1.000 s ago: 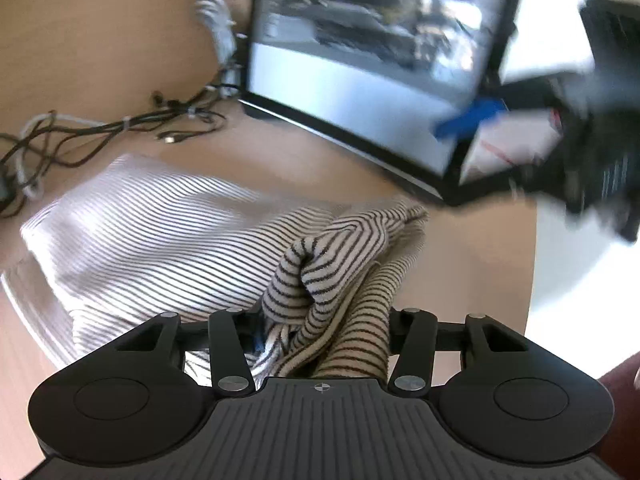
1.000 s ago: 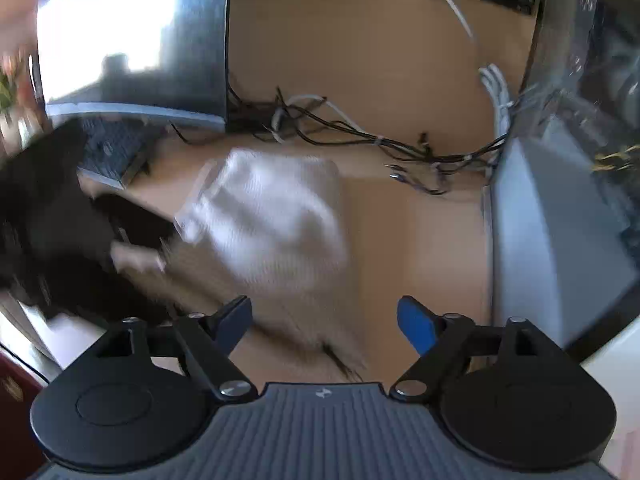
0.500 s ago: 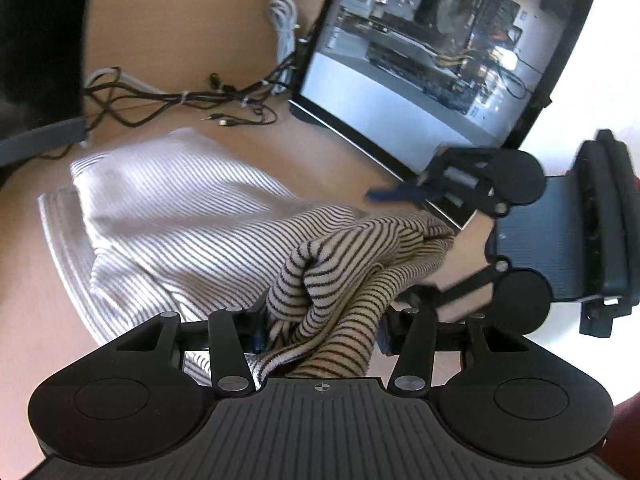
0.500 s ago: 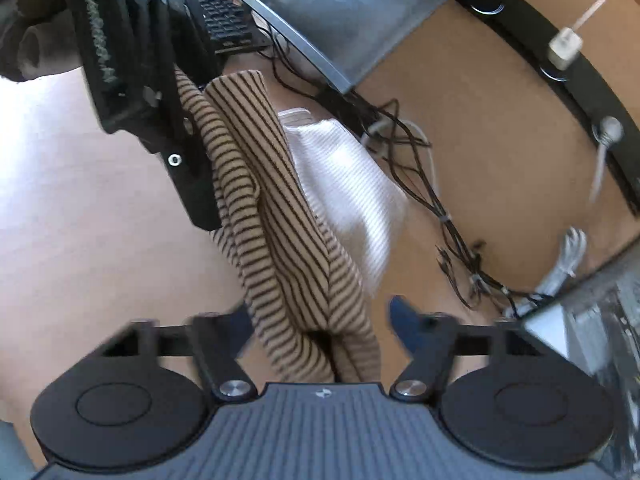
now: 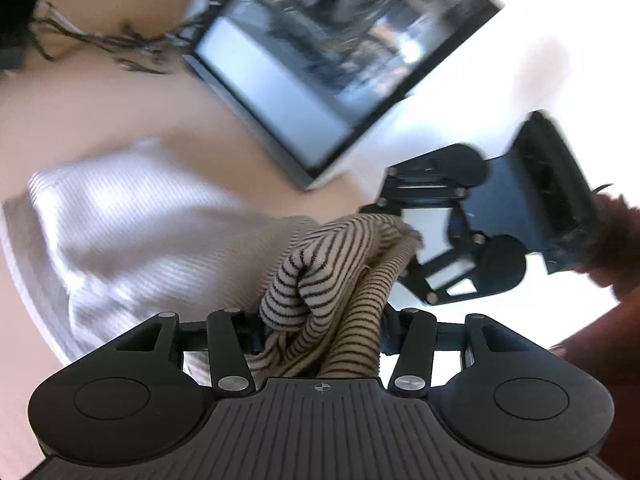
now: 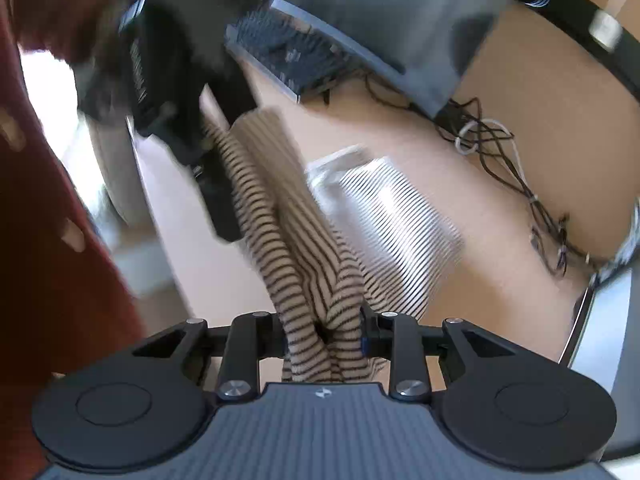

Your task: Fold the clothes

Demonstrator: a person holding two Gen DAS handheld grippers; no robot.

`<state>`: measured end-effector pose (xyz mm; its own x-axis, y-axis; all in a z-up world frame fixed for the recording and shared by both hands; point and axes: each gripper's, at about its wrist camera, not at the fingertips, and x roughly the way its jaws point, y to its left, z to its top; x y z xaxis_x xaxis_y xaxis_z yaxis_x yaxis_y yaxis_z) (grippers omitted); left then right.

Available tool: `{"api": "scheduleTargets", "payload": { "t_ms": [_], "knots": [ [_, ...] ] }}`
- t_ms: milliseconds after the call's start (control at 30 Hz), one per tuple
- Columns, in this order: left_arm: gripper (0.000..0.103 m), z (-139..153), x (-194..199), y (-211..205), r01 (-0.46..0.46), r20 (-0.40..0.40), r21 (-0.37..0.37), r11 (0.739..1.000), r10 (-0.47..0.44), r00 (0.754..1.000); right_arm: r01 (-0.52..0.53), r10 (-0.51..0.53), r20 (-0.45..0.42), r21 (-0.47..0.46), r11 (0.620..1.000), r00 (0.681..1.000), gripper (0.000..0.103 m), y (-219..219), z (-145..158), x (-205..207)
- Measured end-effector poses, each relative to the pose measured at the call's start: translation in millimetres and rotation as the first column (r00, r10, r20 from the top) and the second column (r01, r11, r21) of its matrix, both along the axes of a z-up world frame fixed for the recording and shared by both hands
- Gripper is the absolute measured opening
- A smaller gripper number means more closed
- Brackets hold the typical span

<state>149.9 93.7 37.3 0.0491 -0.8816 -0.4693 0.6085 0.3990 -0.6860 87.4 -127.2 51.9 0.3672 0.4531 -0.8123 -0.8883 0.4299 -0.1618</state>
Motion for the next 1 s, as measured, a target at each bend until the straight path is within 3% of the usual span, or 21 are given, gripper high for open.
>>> {"api": "scheduleTargets", "payload": {
  "t_ms": [100, 267, 433, 500, 567, 633, 767, 900, 933, 1000],
  "knots": [
    [0.058, 9.9, 17.5, 5.7, -0.019, -0.044, -0.108, 0.994, 0.014, 0.999, 0.082, -0.079, -0.044, 0.085, 0.993, 0.996, 0.028, -3.0, 27.4, 17.0],
    [0.081, 8.2, 57.9, 36.2, -0.166, -0.059, -0.121, 0.979, 0.160, 0.985, 0.221, -0.199, -0.144, 0.158, 0.962, 0.969, 0.027, 1.0, 21.5, 66.3],
    [0.094, 9.8, 71.5, 106.1, -0.377, -0.145, -0.164, 0.912, 0.356, 0.923, 0.191, -0.167, -0.159, 0.146, 0.971, 0.973, 0.026, 9.6, 6.7, 82.9],
    [0.094, 11.8, 83.2, 117.6, -0.420, -0.175, -0.180, 0.889, 0.392, 0.903, 0.162, -0.143, -0.144, 0.135, 0.977, 0.979, 0.026, 13.3, 4.7, 79.9],
    [0.093, 3.9, 99.3, 108.7, -0.419, -0.202, -0.187, 0.889, 0.382, 0.902, 0.136, -0.119, -0.136, 0.124, 0.983, 0.984, 0.026, 15.1, 4.4, 69.2],
    [0.083, -11.9, 108.3, 88.4, -0.385, -0.244, -0.190, 0.903, 0.336, 0.910, 0.111, -0.094, -0.149, 0.111, 0.988, 0.984, 0.025, 19.4, 1.3, 61.0],
    [0.069, -58.1, 109.3, 38.1, -0.286, -0.295, -0.038, 0.957, 0.263, 0.919, 0.053, -0.036, -0.197, 0.080, 0.995, 0.980, 0.024, 22.3, 2.3, 37.4],
    [0.065, -103.2, 104.3, 30.2, -0.263, -0.423, 0.015, 0.965, 0.245, 0.872, 0.028, -0.011, -0.207, 0.081, 0.996, 0.978, 0.024, 24.1, 16.0, 35.8],
    [0.057, -108.5, 103.7, 31.6, -0.273, -0.445, 0.002, 0.962, 0.245, 0.861, 0.025, -0.007, -0.200, 0.087, 0.996, 0.980, 0.024, 24.9, 20.6, 39.7],
    [0.057, -119.1, 102.7, 34.6, -0.292, -0.487, -0.023, 0.956, 0.245, 0.839, 0.028, -0.012, -0.167, 0.092, 0.995, 0.986, 0.024, 29.1, 25.7, 57.8]
  ]
}}
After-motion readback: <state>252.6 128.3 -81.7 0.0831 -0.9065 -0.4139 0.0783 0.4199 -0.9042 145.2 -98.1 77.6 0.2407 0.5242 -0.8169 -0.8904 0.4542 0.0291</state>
